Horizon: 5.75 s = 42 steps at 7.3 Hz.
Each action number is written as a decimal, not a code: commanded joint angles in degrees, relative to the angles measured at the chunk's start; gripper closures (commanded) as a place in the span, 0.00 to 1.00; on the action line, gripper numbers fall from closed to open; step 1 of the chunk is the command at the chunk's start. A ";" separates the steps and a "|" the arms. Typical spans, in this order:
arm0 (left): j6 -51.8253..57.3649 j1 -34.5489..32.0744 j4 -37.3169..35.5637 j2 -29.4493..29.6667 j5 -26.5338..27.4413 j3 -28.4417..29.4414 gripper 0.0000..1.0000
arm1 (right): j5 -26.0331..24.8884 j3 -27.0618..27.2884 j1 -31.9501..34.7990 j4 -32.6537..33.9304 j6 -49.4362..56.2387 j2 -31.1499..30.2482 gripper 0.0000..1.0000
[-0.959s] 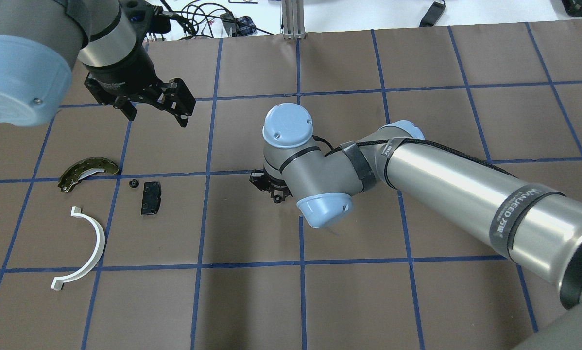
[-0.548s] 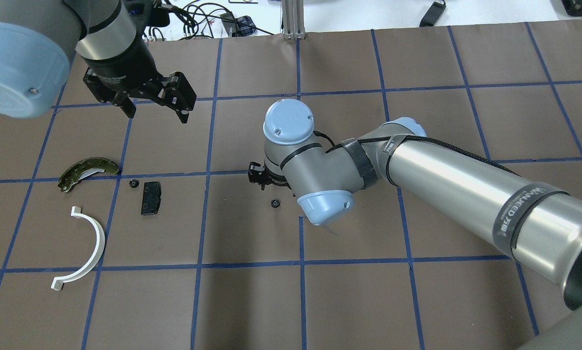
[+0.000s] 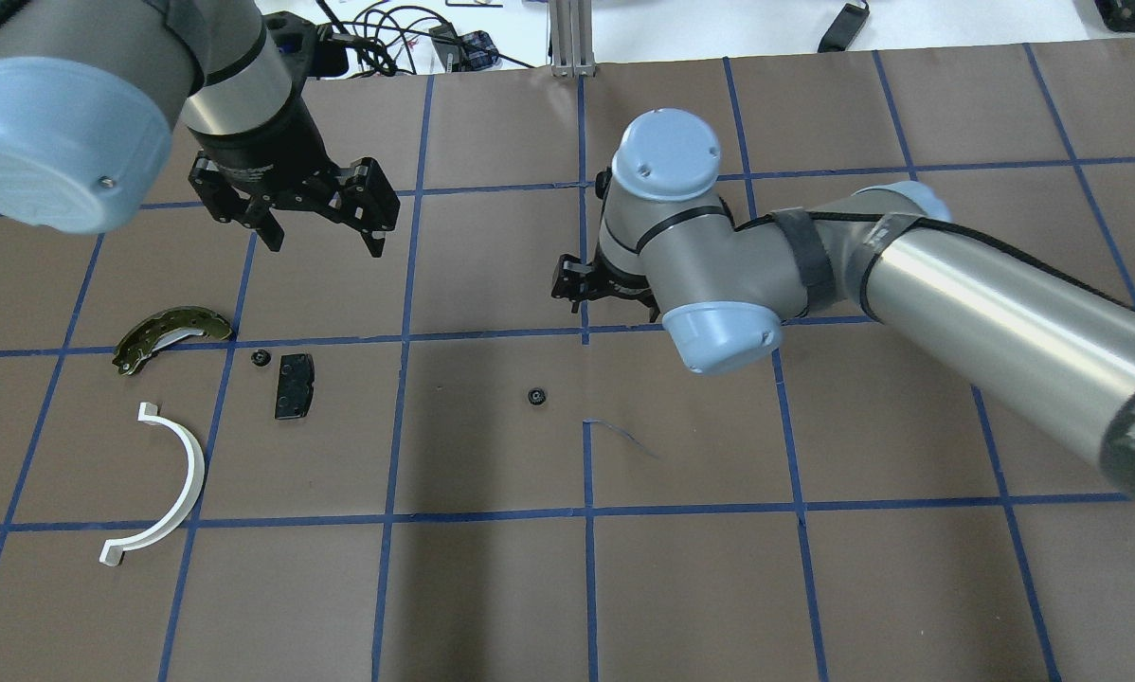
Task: Place bearing gear from tray to pile
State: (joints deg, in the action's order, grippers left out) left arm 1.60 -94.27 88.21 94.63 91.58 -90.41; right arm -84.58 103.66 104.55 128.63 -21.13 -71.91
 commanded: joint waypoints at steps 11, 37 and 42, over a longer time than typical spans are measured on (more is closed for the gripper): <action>-19.70 -15.94 -28.44 24.29 -0.52 -9.96 0.03 | -3.05 -9.97 -19.73 -40.13 24.73 -17.92 0.00; 22.22 21.14 -28.32 16.03 4.31 -19.62 1.00 | -5.51 -10.06 -15.69 -40.74 19.72 -19.58 0.00; 22.31 23.77 -28.88 16.20 4.13 -19.81 1.00 | -5.33 -10.24 -15.69 -40.74 19.72 -19.67 0.00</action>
State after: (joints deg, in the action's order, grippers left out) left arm 23.85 -71.93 59.41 110.77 95.78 -110.13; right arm -89.95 93.43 88.86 87.89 -1.41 -91.58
